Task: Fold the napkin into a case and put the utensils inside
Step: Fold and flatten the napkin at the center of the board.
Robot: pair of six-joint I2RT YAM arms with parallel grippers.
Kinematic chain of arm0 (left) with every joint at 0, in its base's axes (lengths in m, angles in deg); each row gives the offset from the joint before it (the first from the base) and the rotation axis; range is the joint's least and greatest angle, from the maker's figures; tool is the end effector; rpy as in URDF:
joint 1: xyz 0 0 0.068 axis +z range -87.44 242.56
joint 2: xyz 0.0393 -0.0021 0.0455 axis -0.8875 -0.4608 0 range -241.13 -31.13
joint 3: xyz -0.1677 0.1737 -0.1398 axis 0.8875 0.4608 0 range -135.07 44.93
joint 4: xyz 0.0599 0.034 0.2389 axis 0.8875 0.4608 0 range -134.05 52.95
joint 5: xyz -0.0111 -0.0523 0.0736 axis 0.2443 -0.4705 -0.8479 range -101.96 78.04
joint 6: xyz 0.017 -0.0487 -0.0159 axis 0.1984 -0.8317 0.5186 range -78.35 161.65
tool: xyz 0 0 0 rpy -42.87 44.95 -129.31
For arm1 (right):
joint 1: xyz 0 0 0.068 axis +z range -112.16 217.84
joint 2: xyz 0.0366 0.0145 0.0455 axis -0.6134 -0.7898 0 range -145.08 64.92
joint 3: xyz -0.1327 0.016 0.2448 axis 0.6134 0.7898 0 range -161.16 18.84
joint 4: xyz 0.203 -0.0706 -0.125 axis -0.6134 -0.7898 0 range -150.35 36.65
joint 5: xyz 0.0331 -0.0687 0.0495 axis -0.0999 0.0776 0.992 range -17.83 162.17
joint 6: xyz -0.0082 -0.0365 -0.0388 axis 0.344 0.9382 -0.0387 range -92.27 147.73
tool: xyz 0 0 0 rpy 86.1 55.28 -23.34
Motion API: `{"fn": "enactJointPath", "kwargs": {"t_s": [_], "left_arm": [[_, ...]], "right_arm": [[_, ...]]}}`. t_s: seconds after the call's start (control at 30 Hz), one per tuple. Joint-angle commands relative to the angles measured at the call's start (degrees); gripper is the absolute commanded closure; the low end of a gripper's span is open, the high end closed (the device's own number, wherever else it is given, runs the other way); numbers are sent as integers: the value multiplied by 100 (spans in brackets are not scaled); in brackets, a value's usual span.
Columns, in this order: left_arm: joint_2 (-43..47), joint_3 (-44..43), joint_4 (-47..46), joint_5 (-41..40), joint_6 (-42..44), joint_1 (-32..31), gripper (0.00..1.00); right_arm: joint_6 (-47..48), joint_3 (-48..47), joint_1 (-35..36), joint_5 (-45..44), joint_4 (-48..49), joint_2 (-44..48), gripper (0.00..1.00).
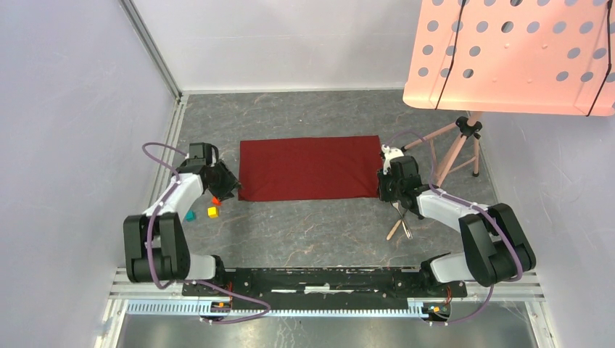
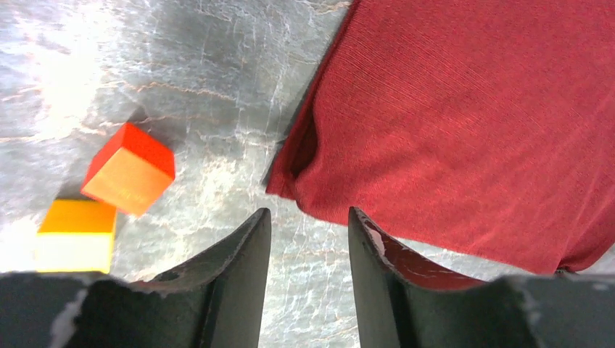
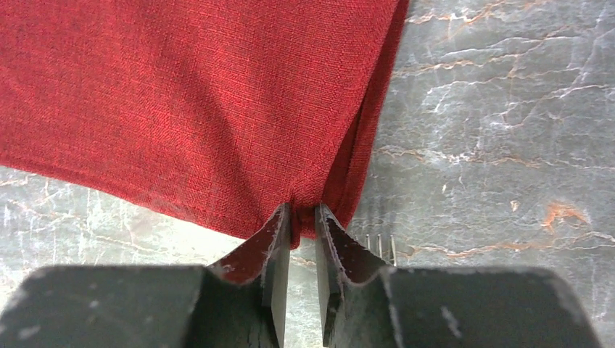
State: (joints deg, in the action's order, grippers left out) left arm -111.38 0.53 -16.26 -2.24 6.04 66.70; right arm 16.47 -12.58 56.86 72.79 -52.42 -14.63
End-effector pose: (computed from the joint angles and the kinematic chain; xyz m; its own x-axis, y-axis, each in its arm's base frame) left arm 0.2450 0.0117 0.1954 -0.7286 -0.6282 -0.2730 -0.5175 0.7659 -0.3816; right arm 0.2309 0.0800 0.1667 -0.7454 -0.0504 -0.6647 -0.1910 0.9715 0.1406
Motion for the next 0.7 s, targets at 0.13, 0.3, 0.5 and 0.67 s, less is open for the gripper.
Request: {"fn": "enactJointPath", "kwargs": {"t_s": [0.13, 0.3, 0.5, 0.67], "left_arm": [[1467, -396, 868, 84, 898, 20, 35], [1069, -633, 919, 873, 1307, 12, 30], [232, -1197, 1225, 1077, 2054, 16, 16], [-172, -1325, 1080, 1102, 2217, 13, 17]], "right_arm": [[-65, 265, 21, 457, 7, 939, 52], [-35, 216, 17, 350, -305, 1466, 43], [22, 142, 21, 476, -322, 1629, 34], [97, -54, 18, 666, -314, 1432, 35]]}}
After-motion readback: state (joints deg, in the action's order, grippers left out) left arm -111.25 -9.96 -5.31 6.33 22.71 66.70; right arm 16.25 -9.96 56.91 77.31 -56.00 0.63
